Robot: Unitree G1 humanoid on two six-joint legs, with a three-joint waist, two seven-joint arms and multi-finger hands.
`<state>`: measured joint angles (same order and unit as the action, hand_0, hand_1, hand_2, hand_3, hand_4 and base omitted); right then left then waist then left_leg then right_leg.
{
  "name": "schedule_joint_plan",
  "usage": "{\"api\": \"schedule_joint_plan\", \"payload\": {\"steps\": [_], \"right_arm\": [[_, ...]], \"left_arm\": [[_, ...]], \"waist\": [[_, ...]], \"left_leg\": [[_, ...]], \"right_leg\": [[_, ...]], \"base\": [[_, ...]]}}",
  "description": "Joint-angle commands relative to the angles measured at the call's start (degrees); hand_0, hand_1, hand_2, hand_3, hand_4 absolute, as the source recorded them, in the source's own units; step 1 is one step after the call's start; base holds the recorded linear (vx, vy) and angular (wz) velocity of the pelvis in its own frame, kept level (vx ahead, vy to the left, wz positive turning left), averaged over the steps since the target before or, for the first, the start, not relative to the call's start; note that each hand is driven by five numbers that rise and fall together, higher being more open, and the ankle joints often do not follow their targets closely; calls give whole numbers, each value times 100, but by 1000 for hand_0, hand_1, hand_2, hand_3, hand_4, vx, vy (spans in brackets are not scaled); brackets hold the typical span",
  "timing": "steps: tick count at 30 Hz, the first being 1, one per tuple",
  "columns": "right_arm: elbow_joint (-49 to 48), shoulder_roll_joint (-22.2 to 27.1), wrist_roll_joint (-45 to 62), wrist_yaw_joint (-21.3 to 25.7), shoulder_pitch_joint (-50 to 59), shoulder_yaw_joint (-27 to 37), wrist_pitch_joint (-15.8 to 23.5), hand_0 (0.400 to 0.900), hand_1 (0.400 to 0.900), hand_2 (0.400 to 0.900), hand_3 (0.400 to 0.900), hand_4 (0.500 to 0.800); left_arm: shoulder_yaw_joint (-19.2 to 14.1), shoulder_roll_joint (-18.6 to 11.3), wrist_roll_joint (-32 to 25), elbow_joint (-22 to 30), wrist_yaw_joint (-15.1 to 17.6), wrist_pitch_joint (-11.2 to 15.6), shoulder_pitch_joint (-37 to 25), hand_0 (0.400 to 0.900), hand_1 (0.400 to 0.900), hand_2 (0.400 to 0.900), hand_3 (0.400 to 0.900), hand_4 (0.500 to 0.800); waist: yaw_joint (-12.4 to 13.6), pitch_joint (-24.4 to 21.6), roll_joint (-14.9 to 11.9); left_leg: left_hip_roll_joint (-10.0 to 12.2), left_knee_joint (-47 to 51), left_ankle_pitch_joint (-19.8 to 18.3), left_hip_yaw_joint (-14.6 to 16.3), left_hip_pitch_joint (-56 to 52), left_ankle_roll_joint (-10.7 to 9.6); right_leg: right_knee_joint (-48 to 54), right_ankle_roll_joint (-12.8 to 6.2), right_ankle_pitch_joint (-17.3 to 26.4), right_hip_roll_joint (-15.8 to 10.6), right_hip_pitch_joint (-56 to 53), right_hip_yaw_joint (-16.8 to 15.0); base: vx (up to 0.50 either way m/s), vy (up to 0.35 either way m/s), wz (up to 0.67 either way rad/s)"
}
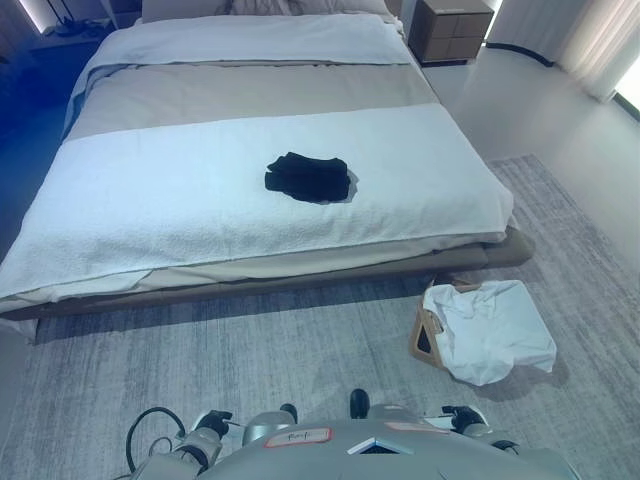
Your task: Put the clothes on the bed into the basket.
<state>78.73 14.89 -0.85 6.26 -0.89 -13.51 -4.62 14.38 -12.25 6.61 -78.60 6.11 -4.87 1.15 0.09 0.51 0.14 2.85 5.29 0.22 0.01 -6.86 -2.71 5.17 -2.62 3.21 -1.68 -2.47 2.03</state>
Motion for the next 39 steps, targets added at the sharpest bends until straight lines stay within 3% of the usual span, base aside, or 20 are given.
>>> {"api": "schedule_joint_plan", "payload": {"steps": [1,15,20,22,24,26,27,31,33,37,39], "right_arm": [[104,54,-255,274,446,-286,86,900,900,900,900,800],[7,125,-180,167,655,-315,78,900,900,900,900,800],[27,118,-38,130,742,-291,70,900,900,900,900,800],[-36,89,19,117,712,-295,108,900,900,900,900,800],[-208,141,71,101,694,-311,135,900,900,900,900,800],[-256,220,133,105,717,-280,121,900,900,900,900,800],[-234,242,104,117,709,-265,98,900,900,900,900,800],[-221,265,38,127,610,-281,65,900,900,900,900,800],[-207,259,35,149,577,-286,68,900,900,900,900,800],[-129,197,12,122,526,-268,34,900,900,900,900,800],[-113,147,24,96,502,-227,14,900,900,900,900,800]], "left_arm": [[35,-49,58,-203,173,43,-306,900,900,900,900,800],[-53,-88,-113,-189,167,47,-363,900,900,900,900,800],[-470,-190,-613,-315,199,-24,-378,900,900,900,900,800],[-741,-255,-797,-396,224,-67,-334,900,900,900,900,800],[-897,-254,-917,-459,244,-77,-296,900,900,900,900,800],[-1021,-270,-1059,-616,291,-70,-264,900,900,900,900,800],[-1114,-265,-1108,-687,276,-83,-158,900,900,900,900,800],[-1255,-202,-1210,-813,316,-90,171,900,900,900,900,800],[-1263,-197,-1196,-864,353,-94,246,900,900,900,900,800],[-1286,-126,-1143,-834,369,-131,374,900,900,900,900,800],[-1339,-176,-1159,-811,372,-164,410,900,900,900,900,800]], "waist": [[-203,244,-49],[-210,403,12],[-153,551,-78],[-75,679,-230],[92,893,-321],[218,985,-375],[282,938,-354],[683,887,-273],[803,881,-269],[1041,788,-299],[1124,662,-344]], "left_leg": [[-281,-29,-121,151,50,50],[-249,-29,-110,105,60,53],[-148,-497,-144,12,328,91],[-249,-1629,-248,-33,871,50],[-539,-2610,-51,-374,1434,115],[-925,-2683,11,-698,2027,165],[-943,-2310,51,-710,2300,189],[-617,-815,893,-892,2927,60],[-373,-237,1204,-1009,3284,-121],[130,-281,1632,-528,3677,-335],[181,-366,1832,-421,3483,-255]], "right_leg": [[-17,-283,-320,-53,-362,99],[-184,-203,-370,-60,-300,186],[-717,-30,-634,61,28,109],[-813,96,-705,119,11,14],[-823,200,-774,148,-70,-67],[-747,205,-822,155,-173,-180],[-658,165,-863,202,-279,-229],[-454,108,-1213,330,-922,-701],[-446,114,-1448,335,-1145,-1026],[-518,3,-1917,95,-1781,-1424],[-574,-108,-1925,-188,-1888,-1366]], "base": [[0,0,0],[6,-11,2],[17,-95,6],[-18,-208,12],[19,-180,-20],[183,-90,-33],[331,-26,-42],[433,43,-72],[450,48,-68],[583,205,-67],[623,332,-53]]}}
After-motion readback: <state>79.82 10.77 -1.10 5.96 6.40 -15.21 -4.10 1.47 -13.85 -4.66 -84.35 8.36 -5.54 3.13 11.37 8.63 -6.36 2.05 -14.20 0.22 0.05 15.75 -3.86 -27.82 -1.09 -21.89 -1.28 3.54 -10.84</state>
